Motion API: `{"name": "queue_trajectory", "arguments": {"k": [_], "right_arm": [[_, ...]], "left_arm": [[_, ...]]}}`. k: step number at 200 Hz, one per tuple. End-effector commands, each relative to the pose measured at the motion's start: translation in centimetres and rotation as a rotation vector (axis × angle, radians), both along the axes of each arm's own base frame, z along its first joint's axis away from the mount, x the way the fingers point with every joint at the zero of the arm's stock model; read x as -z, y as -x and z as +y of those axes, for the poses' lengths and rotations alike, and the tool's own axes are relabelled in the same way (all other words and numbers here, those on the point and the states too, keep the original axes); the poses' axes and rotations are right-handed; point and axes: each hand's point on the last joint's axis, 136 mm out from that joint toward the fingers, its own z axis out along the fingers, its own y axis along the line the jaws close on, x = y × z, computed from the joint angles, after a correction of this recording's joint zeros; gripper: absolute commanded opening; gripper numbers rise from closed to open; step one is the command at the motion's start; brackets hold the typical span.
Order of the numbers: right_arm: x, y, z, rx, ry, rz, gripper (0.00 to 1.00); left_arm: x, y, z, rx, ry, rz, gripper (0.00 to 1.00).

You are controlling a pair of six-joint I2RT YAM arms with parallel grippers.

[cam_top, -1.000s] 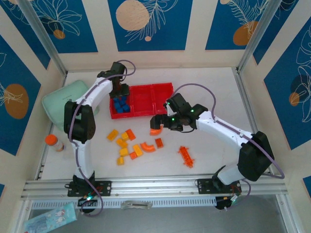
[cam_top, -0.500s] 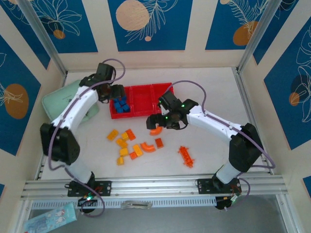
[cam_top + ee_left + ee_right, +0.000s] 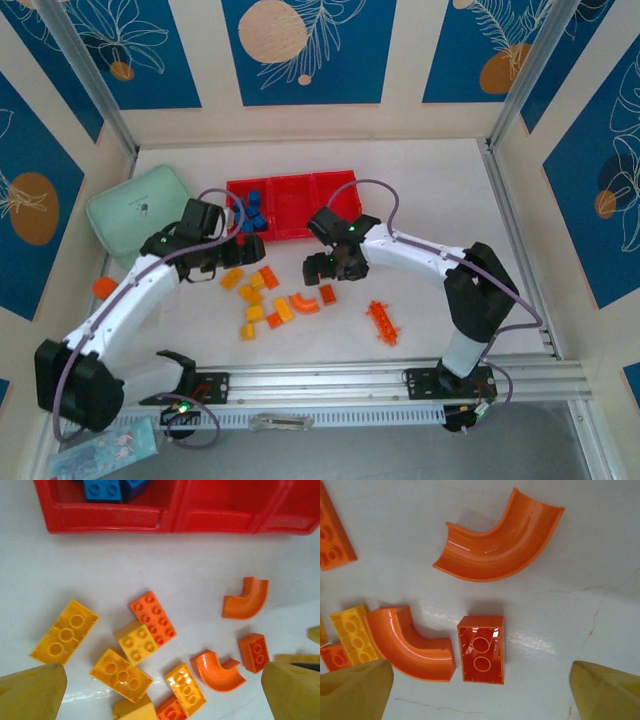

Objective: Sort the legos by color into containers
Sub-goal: Pick up the lego from the bottom-center of the table.

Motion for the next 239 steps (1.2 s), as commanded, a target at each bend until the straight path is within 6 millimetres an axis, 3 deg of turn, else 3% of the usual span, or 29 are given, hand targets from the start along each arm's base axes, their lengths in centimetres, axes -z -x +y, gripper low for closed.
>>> {"name": "queue_trajectory", "arguments": {"k": [1, 70, 156, 189, 239], "right_arm": [[1.6, 0.5, -0.6, 0.006, 0.069, -0.005, 0.85], [4.1, 0.7, 0.4, -0.041, 0.125, 0.011, 0.66], [5.6, 1.0, 0.5, -0.070, 0.160, 0.020, 0.38], [4.0, 0.7, 0.7, -0.075, 0.142, -0.013, 0.29], [-2.5, -2.6, 2.2, -0.083, 0.042, -0.141, 0.28]], "left_arm": [[-0.4, 0.9, -1.3, -0.004, 0.090, -0.030, 0.99], [1.2, 2.0, -3.6, -0.003, 0.132, -0.018, 0.99], [1.3, 1.7, -3.4, -0.025, 0.106, -0.010, 0.99], [0.8, 1.5, -3.4, -0.030, 0.113, -0.019, 0.99], [-1.8, 0.4, -2.5, -0.041, 0.114, -0.067, 0.99]]}}
